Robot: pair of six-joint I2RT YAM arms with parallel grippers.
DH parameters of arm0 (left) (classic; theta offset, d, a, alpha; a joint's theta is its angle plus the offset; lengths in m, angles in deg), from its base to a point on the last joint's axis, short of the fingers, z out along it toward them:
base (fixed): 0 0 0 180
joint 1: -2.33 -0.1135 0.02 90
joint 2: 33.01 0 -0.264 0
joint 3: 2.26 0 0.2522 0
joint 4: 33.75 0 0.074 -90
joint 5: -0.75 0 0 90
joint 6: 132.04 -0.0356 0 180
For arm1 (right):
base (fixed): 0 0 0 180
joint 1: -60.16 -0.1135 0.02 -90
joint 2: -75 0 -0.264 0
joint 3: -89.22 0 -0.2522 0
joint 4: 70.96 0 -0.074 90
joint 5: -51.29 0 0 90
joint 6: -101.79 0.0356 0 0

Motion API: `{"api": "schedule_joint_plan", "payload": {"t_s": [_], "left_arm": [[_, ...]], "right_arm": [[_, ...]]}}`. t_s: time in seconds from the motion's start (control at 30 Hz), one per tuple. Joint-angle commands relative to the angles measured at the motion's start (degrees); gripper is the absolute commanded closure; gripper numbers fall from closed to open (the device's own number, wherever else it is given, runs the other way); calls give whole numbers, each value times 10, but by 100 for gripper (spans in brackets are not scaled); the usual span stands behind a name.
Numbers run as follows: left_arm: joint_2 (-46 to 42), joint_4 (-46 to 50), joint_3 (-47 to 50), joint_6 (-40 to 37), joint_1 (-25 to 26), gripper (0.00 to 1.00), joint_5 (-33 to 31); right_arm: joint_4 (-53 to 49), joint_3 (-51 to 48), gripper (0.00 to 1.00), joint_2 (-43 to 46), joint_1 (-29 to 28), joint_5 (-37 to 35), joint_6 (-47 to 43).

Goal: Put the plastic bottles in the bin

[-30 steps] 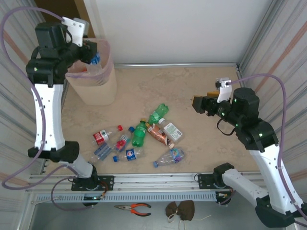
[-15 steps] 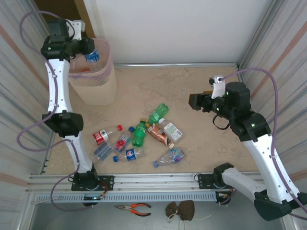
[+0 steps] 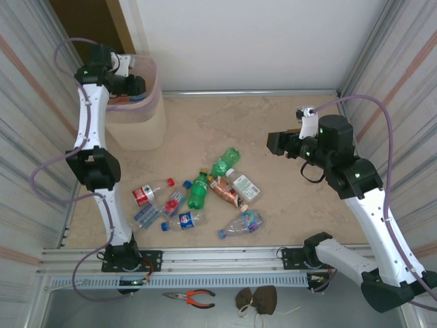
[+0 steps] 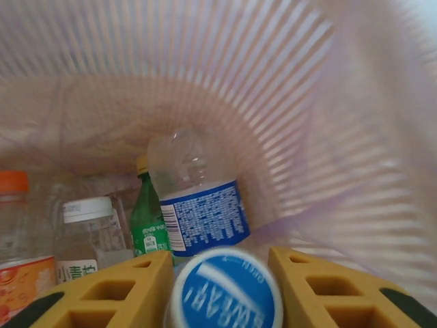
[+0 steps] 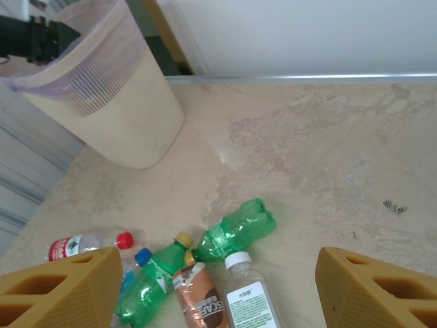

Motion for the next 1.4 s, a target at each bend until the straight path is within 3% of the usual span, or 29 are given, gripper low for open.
{"api": "schedule_joint_plan", "payload": {"t_s": [0.0, 0.4, 0.67, 0.93, 1.1, 1.37], "left_arm": [[25, 6, 3, -13, -1, 56, 18], [7, -26, -13, -4, -4, 30, 15], [-60, -49, -37, 14, -9, 22, 39], [-132, -62, -23, 20, -10, 22, 82], [-202, -77, 49, 12, -10, 24, 124], [-374, -156, 302, -2, 9, 25, 170]], "right_arm": [[10, 3, 27, -7, -3, 0, 12], [11, 16, 27, -39, -23, -10, 14], [2, 15, 27, -46, -56, -26, 23], [-8, 5, 28, -64, -91, -43, 68], [-15, -8, 29, -86, -101, -59, 130], [-7, -39, 23, -153, -101, -92, 283]]}}
